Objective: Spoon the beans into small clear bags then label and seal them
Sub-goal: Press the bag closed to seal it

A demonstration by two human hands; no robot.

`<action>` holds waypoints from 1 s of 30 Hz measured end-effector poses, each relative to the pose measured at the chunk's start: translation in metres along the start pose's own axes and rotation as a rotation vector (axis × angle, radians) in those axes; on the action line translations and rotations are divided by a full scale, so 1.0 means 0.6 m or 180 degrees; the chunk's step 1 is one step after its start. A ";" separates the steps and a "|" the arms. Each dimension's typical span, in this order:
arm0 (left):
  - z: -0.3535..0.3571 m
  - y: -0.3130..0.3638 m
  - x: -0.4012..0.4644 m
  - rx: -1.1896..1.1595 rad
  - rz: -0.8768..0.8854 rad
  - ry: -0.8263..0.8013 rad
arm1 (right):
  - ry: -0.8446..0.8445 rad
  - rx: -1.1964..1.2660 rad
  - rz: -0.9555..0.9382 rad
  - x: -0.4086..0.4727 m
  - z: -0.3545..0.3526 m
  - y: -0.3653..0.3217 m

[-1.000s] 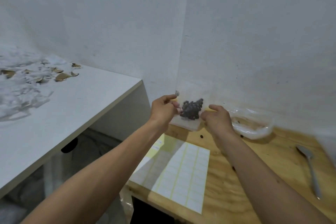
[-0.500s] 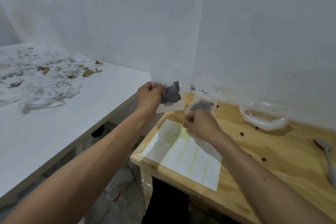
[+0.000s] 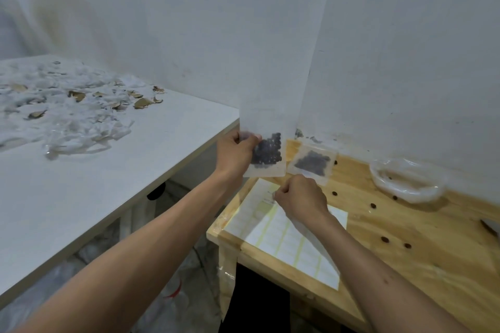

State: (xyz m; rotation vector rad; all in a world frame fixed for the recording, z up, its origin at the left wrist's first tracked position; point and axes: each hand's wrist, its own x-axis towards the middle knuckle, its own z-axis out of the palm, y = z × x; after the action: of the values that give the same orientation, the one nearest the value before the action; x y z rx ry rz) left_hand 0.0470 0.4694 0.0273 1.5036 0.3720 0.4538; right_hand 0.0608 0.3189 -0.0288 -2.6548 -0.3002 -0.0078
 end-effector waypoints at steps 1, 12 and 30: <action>-0.001 0.000 0.000 0.0006 0.0007 -0.0010 | 0.0024 0.0054 0.0029 0.002 0.001 0.000; 0.004 -0.001 0.000 0.0280 0.0134 -0.0367 | 0.0257 0.1430 -0.0232 -0.012 -0.095 0.030; 0.215 0.048 -0.091 -0.0341 0.0108 -0.1646 | 0.1617 0.1842 -0.0437 -0.041 -0.266 0.136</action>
State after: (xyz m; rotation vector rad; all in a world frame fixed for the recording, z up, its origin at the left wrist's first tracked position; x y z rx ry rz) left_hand 0.0630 0.3308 0.0590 1.4628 -0.0837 0.0974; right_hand 0.0613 0.1708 0.0754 -1.9700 -0.2615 -0.5444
